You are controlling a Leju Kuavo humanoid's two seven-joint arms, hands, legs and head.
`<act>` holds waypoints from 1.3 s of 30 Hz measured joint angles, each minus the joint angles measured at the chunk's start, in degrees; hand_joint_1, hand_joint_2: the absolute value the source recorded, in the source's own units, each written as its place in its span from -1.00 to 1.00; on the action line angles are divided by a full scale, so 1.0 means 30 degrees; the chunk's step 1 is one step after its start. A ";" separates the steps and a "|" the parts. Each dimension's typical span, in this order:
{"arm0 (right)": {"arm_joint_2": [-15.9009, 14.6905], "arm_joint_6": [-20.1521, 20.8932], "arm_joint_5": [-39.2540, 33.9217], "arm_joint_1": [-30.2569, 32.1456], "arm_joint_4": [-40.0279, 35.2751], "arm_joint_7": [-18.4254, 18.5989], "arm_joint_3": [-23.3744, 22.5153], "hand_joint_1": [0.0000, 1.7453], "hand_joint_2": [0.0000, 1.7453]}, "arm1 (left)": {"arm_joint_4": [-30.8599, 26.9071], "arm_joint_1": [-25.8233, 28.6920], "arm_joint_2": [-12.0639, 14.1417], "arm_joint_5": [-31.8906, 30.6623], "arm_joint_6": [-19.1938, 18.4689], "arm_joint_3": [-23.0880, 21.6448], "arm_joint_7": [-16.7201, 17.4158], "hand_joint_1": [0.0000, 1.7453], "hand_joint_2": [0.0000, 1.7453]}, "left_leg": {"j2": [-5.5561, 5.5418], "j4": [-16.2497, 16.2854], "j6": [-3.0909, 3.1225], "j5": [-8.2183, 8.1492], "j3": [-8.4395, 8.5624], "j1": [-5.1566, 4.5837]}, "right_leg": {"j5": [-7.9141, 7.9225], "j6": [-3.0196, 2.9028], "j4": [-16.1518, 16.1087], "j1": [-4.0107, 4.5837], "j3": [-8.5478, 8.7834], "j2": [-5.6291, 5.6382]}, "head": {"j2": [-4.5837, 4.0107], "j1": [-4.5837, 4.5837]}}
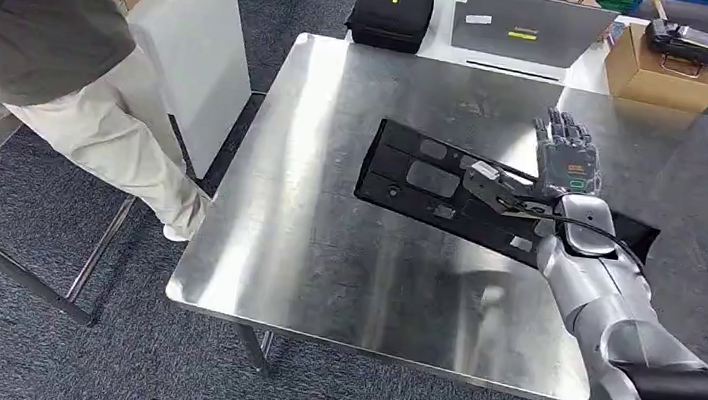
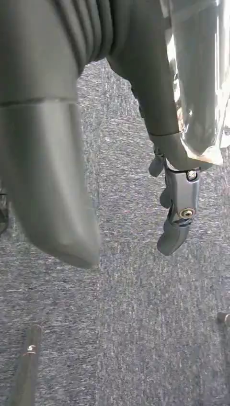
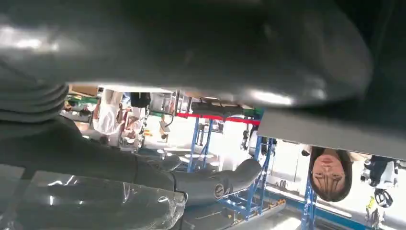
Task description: Take the parts from the cabinet and place them on the table.
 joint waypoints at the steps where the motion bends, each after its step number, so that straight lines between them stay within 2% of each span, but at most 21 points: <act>1: -0.0007 0.0246 -0.0144 -0.0068 0.0000 -0.0079 -0.0079 -1.00 -1.00 | 0.0000 -0.0002 -0.0007 0.0029 -0.0137 0.0021 0.0000 -1.00 -1.00 | 0.0000 0.0000 0.0000 0.0000 0.0000 0.0000 | 0.0000 0.0000 0.0000 0.0000 -0.0003 0.0000 | 0.0000 -0.0007; 5: -0.0277 0.0866 -0.0160 -0.0436 0.0000 -0.0240 -0.0291 -1.00 -1.00 | 0.0000 -0.0020 -0.0072 0.0117 -0.0437 0.0124 0.0190 -1.00 -1.00 | -0.0005 0.0000 0.0000 0.0001 0.0000 -0.0003 | 0.0000 0.0000 0.0000 -0.0001 -0.0002 -0.0002 | 0.0000 0.0000; 15: -0.1668 0.0881 -0.0334 -0.0664 0.0000 -0.0422 -0.0692 -1.00 -1.00 | 0.0000 0.0019 0.0043 0.0167 -0.0524 0.0444 0.0350 -1.00 -1.00 | -0.0006 0.0002 0.0003 -0.0001 -0.0009 -0.0021 | 0.0000 0.0001 -0.0001 -0.0004 0.0001 -0.0003 | 0.0000 0.0000; 23: -0.2025 0.0947 -0.0444 -0.0635 0.0000 -0.0525 -0.0932 -1.00 -1.00 | 0.0000 0.0018 0.0190 0.0270 -0.0531 0.0517 0.0386 -1.00 -1.00 | 0.0003 0.0002 0.0003 -0.0001 -0.0008 -0.0009 | 0.0000 0.0001 -0.0001 -0.0002 -0.0009 -0.0001 | 0.0000 0.0000; 31: -0.2346 0.2070 -0.0532 -0.0903 0.0000 -0.0583 -0.1115 -1.00 -1.00 | 0.0000 -0.0012 0.0175 0.0248 -0.1355 0.0597 0.0146 -1.00 -1.00 | 0.0005 0.0001 0.0003 -0.0001 -0.0008 -0.0011 | 0.0000 0.0001 -0.0001 -0.0001 0.0003 -0.0001 | 0.0000 0.0000; 33: -0.2302 0.2769 -0.0765 -0.1015 0.0000 -0.0342 -0.1319 -1.00 -1.00 | 0.0000 -0.0011 0.0153 0.0255 -0.1362 0.0597 0.0124 -1.00 -1.00 | 0.0012 0.0001 0.0003 -0.0001 -0.0008 -0.0014 | 0.0000 0.0001 -0.0001 -0.0002 0.0004 0.0000 | 0.0000 -0.0007; 39: -0.2047 0.4151 -0.0647 -0.1388 0.0109 0.1551 -0.1486 -1.00 -1.00 | 0.0000 0.0297 0.0168 0.0400 -0.1187 0.0787 0.0087 -1.00 -1.00 | 0.0005 0.0002 0.0003 -0.0001 -0.0007 -0.0014 | 0.0000 0.0001 -0.0001 -0.0001 0.0004 0.0000 | 0.0000 0.0000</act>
